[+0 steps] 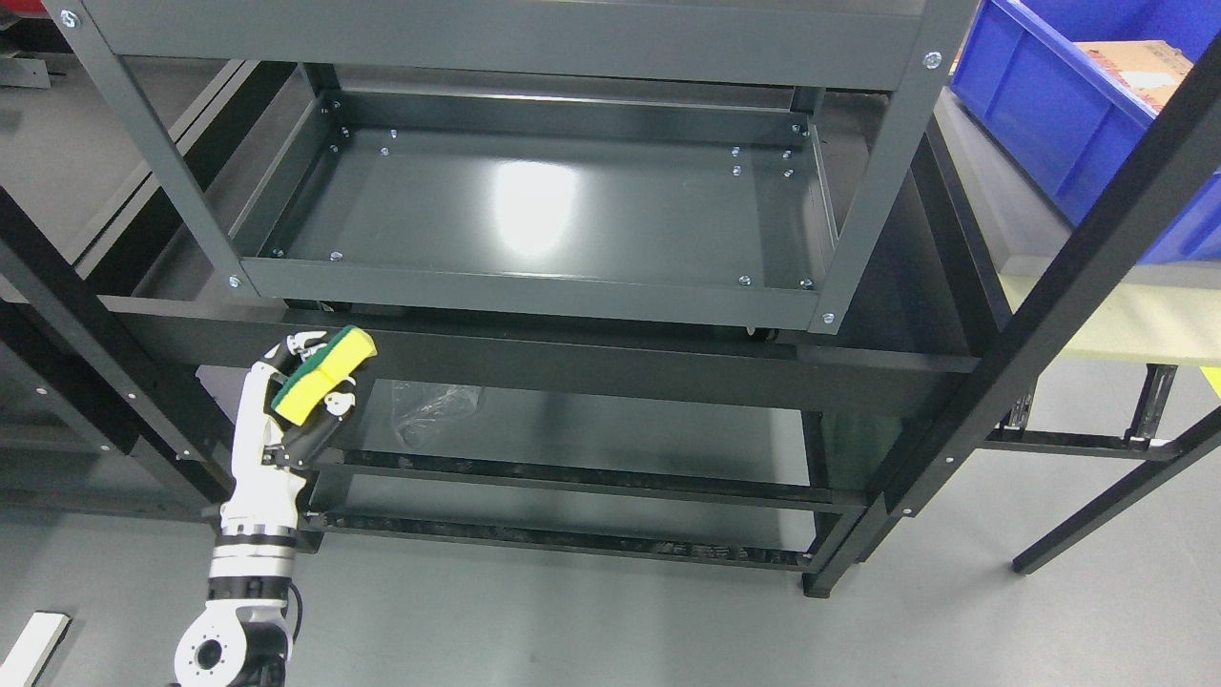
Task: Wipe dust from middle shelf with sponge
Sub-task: 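Withdraw the left hand holding the sponge down from the shelf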
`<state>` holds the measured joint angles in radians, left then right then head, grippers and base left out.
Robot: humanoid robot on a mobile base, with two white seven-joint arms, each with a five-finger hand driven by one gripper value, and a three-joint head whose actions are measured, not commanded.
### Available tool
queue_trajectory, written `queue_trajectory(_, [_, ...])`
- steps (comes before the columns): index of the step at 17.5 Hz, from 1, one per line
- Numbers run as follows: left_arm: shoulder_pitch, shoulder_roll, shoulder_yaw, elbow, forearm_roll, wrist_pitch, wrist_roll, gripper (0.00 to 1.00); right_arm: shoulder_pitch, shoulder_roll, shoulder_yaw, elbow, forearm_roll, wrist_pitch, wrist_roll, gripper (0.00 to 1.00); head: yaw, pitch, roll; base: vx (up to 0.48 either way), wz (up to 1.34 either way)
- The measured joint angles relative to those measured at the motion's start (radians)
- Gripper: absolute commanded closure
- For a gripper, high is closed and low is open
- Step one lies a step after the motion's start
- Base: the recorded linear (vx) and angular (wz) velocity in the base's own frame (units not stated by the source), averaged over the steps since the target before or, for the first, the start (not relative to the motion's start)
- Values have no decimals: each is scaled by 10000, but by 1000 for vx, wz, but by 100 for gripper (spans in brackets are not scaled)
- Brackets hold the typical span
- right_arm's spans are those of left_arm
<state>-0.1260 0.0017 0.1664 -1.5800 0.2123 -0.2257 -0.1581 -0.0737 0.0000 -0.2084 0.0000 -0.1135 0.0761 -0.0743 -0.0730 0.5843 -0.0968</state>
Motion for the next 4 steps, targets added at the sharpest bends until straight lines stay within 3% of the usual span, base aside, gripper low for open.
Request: queue_trajectory(4, [-198, -6, 228, -336, 48, 559, -2, 99, 0, 0, 0, 0, 0, 0, 0, 0, 0, 0, 0, 11, 42])
